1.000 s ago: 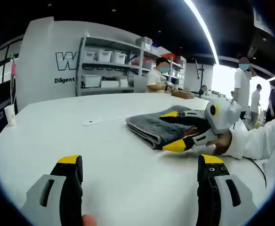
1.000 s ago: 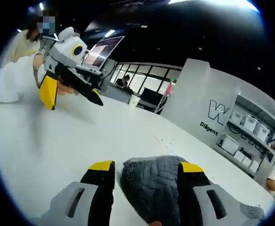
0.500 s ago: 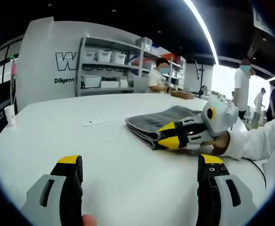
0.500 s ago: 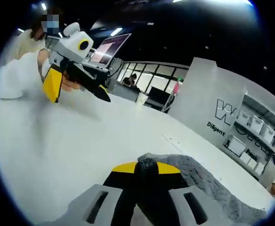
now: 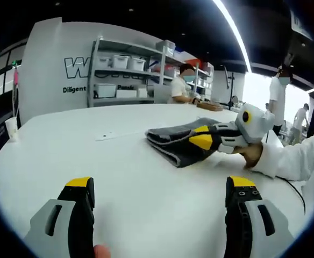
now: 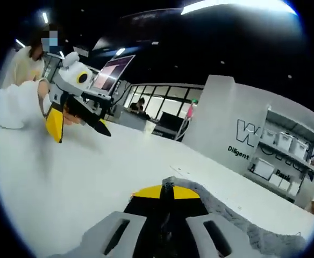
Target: Open the folded towel by lifting each exposed corner and separating the folded layers until the towel lies flat within the target outline without major curled edges
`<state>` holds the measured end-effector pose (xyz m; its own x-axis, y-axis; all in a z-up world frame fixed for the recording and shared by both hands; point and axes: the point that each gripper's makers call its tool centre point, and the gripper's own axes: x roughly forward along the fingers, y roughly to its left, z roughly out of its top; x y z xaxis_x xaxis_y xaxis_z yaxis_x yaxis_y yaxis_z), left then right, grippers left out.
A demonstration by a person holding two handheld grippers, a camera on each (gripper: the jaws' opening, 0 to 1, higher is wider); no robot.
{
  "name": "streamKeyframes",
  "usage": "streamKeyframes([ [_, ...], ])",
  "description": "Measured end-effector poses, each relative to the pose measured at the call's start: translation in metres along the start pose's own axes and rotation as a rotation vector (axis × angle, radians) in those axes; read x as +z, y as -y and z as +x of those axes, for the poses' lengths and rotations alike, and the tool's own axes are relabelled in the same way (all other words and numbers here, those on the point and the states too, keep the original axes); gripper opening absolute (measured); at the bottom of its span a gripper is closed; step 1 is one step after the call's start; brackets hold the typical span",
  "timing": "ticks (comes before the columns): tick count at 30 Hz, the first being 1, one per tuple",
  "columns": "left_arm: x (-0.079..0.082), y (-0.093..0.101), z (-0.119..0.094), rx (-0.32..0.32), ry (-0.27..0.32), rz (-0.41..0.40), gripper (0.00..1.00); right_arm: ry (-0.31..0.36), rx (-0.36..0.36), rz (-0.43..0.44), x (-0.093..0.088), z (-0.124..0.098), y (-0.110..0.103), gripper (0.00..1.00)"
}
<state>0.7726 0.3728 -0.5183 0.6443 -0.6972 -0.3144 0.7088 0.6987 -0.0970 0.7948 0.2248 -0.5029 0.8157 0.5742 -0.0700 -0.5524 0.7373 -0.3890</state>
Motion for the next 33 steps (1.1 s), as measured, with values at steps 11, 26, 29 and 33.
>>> streamKeyframes([
  [11, -0.005, -0.002, 0.002, 0.004, -0.009, -0.004, 1.00, 0.062, -0.102, 0.107, -0.004, -0.030, 0.051, 0.00],
  [26, -0.003, -0.001, 0.001, 0.001, -0.004, -0.002, 1.00, 0.046, -0.232, 0.162, -0.026, -0.065, 0.105, 0.00],
  [29, -0.003, 0.000, 0.001, 0.001, -0.004, -0.001, 1.00, 0.036, -0.263, 0.162, -0.031, -0.073, 0.116, 0.00],
  [33, -0.004, -0.001, 0.002, 0.003, -0.008, -0.002, 1.00, 0.022, -0.306, 0.165, -0.039, -0.084, 0.132, 0.00],
])
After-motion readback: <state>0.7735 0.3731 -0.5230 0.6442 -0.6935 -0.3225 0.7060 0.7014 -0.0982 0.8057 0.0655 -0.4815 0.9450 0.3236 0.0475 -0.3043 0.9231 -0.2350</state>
